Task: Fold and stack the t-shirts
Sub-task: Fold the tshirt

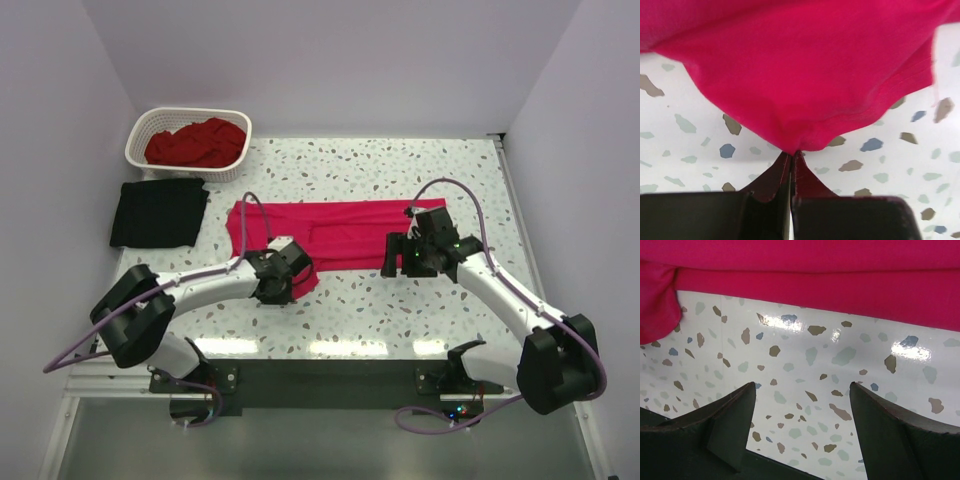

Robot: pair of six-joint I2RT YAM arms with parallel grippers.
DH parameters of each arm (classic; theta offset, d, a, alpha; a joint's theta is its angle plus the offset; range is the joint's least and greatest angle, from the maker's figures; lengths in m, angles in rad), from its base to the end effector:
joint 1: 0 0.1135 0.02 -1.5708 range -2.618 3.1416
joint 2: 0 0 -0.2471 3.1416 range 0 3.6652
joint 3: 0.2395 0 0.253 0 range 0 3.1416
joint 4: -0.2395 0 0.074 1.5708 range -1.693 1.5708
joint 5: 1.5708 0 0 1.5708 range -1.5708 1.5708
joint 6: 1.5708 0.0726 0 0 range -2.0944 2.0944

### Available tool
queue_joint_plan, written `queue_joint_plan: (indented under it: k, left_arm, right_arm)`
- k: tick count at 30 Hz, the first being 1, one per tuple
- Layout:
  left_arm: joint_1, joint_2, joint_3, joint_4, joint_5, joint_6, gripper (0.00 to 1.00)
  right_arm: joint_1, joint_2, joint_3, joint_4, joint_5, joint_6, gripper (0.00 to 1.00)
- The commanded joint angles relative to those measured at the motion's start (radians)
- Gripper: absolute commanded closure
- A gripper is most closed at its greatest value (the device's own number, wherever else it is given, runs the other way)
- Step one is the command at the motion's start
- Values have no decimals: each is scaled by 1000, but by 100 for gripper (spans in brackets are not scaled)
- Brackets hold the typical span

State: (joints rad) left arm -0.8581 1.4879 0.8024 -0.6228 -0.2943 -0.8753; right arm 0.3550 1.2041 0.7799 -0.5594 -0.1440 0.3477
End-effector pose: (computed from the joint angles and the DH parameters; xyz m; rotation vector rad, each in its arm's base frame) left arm 0.1892 -0.1867 0.1121 -0.0774 2.7488 -0.0128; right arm 0.2410 0.1005 0.1763 -0.0662 2.6028 0.4471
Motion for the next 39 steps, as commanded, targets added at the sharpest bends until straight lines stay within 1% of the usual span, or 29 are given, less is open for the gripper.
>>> queue_joint_plan:
  k: [1,3,6,7,8,10,11,13,17,20,25,27,28,29,31,32,34,35,36,37,38,39]
  left_arm:
    - [8,-52,113,-27,-61,21,100]
    - [34,-61,184,-41,-77,51,100]
    - [131,-43,254,-32,-77,131,100]
    - [183,-35,273,-20,-77,169,100]
    - [204,-25,312,-12,-83,189,100]
    - [252,23,359,9,-80,246,100]
    - [264,44,421,12,-74,262,100]
    - [298,107,481,26,-56,305,100]
    - [363,215,636,35,-34,337,100]
    - [399,291,713,38,-31,346,100]
    - [442,390,773,55,-34,346,100]
    - [456,417,781,51,-32,337,97]
    - [467,423,781,55,-28,329,95]
    - [472,428,779,57,-26,326,87]
    - [481,434,775,58,-20,312,78]
    - [482,431,771,58,-17,309,65]
    - [482,402,752,57,-5,308,54]
    - [482,384,739,58,-5,308,44]
    - [482,332,723,58,-11,302,39]
    - [482,299,669,64,-20,299,33]
    - [482,261,638,67,-23,294,22]
    - [482,186,605,74,-31,280,21]
  right_arm:
    - [4,-14,4,35,-11,-21,21]
    - [2,-9,10,30,-3,-27,21]
    - [2,-8,13,29,1,-32,21]
    - [2,-8,13,29,-2,-32,21]
    - [1,-8,13,29,0,-33,21]
    - [4,-8,13,32,-3,-36,21]
    - [2,-8,12,33,-6,-39,21]
    - [2,0,13,36,-12,-49,21]
    - [2,25,33,39,-26,-59,22]
    - [2,44,50,52,-35,-55,25]
    - [2,112,96,76,-65,-52,26]
    - [4,132,111,85,-72,-50,27]
    - [2,143,119,96,-83,-50,27]
    - [4,162,134,102,-82,-50,27]
    - [2,190,153,111,-78,-52,29]
    - [2,218,174,113,-80,-52,29]
    - [2,239,202,122,-78,-47,30]
    - [4,251,209,122,-74,-46,31]
    - [2,261,219,119,-65,-47,31]
    - [2,265,234,110,-52,-44,32]
    - [2,267,242,104,-8,-41,32]
    - [2,268,246,98,21,-38,33]
